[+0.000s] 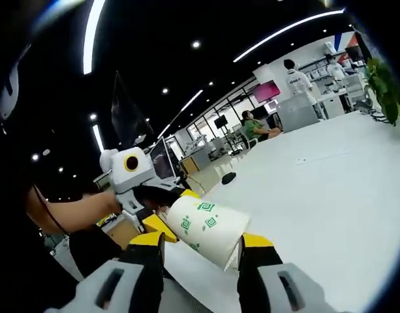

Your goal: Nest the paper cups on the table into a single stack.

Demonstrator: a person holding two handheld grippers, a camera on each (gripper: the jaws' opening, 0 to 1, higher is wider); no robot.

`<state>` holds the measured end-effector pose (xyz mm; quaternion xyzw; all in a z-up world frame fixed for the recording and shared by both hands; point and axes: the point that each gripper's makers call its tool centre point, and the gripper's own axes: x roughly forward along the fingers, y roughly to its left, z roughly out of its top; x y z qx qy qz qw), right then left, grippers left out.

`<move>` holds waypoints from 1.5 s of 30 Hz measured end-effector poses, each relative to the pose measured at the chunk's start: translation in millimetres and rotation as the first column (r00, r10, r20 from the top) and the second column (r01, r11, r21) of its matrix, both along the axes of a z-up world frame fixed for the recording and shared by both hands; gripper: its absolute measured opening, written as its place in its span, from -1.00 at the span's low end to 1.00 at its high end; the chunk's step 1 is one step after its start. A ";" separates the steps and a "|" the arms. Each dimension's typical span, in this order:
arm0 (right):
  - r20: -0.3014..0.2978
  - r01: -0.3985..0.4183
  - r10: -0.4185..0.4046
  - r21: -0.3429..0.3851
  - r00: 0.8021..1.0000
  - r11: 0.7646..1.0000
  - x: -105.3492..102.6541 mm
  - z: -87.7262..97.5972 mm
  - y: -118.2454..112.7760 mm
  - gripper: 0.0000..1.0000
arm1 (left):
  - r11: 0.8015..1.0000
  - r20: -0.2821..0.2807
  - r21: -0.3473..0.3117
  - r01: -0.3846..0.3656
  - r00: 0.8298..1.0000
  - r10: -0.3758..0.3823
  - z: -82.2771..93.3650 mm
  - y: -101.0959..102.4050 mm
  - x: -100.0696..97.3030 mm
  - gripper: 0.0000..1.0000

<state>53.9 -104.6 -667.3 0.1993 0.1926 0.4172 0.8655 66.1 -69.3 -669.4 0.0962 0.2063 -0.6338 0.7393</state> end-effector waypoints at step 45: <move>-0.009 -0.108 0.108 0.053 0.994 0.993 -14.9 18.8 19.7 -1.00 | 0.999 -0.007 0.043 -0.013 1.000 0.013 -25.1 12.6 -3.8 -0.51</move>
